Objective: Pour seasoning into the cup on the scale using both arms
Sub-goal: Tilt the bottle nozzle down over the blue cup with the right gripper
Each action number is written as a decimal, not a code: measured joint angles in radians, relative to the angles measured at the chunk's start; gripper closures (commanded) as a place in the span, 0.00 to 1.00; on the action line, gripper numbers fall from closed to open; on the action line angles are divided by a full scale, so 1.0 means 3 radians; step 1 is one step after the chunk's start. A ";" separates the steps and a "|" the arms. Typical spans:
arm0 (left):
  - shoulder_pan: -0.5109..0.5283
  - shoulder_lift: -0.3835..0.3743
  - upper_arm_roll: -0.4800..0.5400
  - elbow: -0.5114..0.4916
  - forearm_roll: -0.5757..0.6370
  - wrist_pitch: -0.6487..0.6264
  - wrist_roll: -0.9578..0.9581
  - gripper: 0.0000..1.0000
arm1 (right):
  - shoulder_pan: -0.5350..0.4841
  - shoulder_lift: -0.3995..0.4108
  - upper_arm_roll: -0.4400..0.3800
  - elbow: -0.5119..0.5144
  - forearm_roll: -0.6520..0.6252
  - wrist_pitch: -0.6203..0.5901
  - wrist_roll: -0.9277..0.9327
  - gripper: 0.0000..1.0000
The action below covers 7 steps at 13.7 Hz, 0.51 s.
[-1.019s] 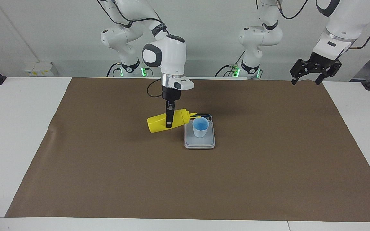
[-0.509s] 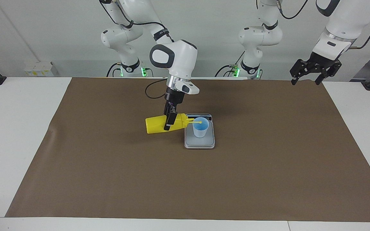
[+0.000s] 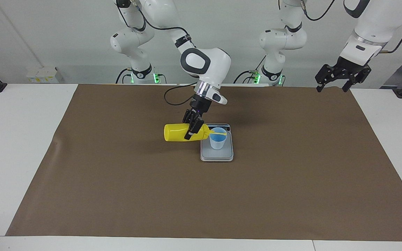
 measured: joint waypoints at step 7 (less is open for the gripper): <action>0.0001 0.0000 0.0002 0.0000 0.0000 -0.0002 -0.0002 0.00 | 0.0148 0.0134 0.0001 0.0076 -0.0258 -0.0299 0.0363 1.00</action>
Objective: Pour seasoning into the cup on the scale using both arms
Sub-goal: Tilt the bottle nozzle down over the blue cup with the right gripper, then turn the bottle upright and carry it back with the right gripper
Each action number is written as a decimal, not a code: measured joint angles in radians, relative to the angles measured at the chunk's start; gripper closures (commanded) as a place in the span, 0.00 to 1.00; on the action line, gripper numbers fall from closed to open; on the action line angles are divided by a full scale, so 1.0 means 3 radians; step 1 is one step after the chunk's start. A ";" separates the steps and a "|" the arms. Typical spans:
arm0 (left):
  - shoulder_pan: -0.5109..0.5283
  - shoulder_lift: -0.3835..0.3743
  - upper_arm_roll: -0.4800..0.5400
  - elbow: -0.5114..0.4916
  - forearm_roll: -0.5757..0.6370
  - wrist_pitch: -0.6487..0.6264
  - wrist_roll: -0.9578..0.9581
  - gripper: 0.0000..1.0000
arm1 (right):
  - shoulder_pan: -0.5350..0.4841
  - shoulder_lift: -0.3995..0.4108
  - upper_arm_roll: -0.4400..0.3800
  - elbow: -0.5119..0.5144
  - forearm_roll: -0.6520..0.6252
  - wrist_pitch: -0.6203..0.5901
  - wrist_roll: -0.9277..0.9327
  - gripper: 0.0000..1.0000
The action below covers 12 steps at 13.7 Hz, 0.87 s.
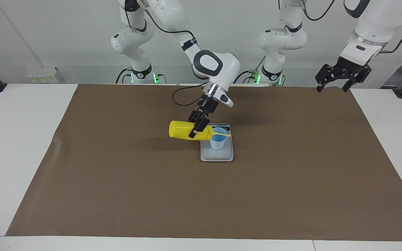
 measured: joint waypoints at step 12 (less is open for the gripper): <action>0.0000 0.0000 0.0000 0.0000 0.0000 -0.0001 -0.0001 0.00 | -0.0204 -0.0086 -0.0014 0.0115 0.0481 0.0280 0.0189 1.00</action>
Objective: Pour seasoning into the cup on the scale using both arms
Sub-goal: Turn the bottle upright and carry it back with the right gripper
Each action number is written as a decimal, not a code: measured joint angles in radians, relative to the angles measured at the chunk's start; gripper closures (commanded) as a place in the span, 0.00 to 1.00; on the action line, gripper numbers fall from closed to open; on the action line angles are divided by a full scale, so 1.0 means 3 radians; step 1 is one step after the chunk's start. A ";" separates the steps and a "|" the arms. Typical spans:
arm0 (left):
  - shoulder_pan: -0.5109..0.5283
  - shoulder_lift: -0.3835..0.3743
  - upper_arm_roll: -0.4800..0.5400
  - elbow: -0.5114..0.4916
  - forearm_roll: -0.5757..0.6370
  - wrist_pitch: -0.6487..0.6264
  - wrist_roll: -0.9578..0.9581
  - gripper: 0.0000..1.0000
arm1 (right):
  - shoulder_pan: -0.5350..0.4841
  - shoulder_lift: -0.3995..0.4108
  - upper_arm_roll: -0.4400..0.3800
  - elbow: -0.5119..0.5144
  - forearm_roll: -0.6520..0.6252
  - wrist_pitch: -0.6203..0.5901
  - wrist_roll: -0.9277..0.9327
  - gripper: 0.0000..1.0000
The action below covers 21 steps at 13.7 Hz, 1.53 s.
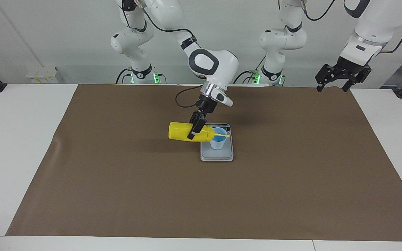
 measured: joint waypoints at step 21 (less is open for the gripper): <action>0.0000 0.0000 0.0000 0.0000 0.0000 0.0000 -0.0001 0.00 | -0.1749 -0.1150 -0.0033 -0.0669 0.3772 0.0543 -0.2419 1.00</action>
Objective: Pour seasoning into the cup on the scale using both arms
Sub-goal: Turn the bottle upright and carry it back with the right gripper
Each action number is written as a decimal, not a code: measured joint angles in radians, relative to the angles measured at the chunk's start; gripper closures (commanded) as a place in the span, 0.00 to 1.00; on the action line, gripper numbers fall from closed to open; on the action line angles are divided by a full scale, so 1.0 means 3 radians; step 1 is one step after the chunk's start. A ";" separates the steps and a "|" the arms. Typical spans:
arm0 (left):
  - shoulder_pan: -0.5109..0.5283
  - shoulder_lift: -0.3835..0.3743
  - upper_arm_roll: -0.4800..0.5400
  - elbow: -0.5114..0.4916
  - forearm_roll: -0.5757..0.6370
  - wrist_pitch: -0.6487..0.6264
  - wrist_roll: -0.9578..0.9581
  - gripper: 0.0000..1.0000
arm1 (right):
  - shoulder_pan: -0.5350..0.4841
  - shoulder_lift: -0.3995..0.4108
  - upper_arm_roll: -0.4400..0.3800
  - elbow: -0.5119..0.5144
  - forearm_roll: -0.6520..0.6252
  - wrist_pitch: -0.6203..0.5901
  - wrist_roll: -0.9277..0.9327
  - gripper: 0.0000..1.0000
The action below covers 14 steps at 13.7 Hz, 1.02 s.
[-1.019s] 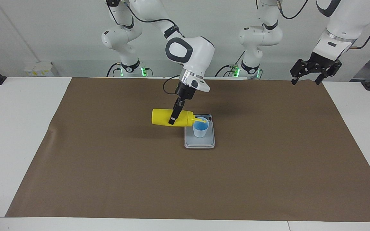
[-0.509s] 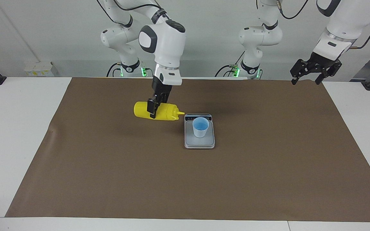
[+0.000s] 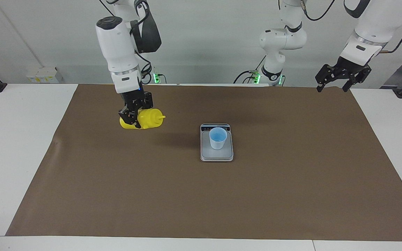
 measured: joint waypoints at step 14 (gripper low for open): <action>0.0000 0.0000 0.0000 0.0000 0.0000 0.0000 0.0000 0.00 | -0.1043 0.0338 -0.0008 -0.0884 0.3551 -0.0053 -0.3839 1.00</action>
